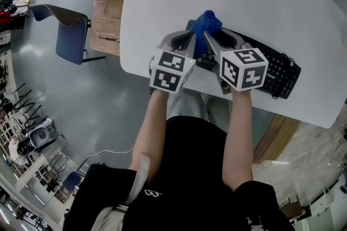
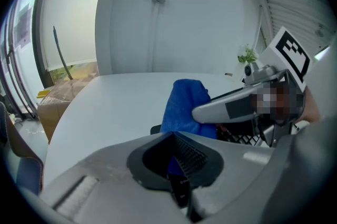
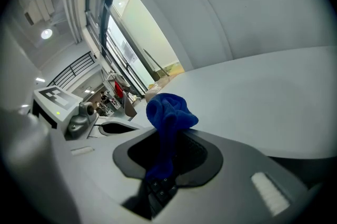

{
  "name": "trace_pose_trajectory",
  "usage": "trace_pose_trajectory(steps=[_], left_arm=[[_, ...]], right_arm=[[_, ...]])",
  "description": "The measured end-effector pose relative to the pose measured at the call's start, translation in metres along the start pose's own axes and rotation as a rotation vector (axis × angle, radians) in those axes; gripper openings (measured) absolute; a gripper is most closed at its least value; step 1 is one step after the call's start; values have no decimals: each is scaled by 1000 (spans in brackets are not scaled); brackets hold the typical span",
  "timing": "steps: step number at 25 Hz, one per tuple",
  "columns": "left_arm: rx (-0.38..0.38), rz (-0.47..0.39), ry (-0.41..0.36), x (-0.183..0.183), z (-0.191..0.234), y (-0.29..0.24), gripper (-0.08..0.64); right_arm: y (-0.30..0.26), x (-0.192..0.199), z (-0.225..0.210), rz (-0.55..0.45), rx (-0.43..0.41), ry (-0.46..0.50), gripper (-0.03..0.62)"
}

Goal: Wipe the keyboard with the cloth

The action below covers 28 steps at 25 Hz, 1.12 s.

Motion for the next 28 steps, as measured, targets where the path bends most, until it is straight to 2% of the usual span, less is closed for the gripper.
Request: trace_pose_trajectory(steps=[28], left_arm=[[40,32,-82,-13,-48,-23,-2]], right_arm=[[34,25,-41,-37,73,-81,92]])
Point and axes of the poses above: the fingertips, and each gripper's own axes: y backward along the fingers, z to its left, x out of its underside, the point moved 1 cm from there along y, backward along the fingers, and after that the axes turned 13 degrees about z, right-handed, at the moved point
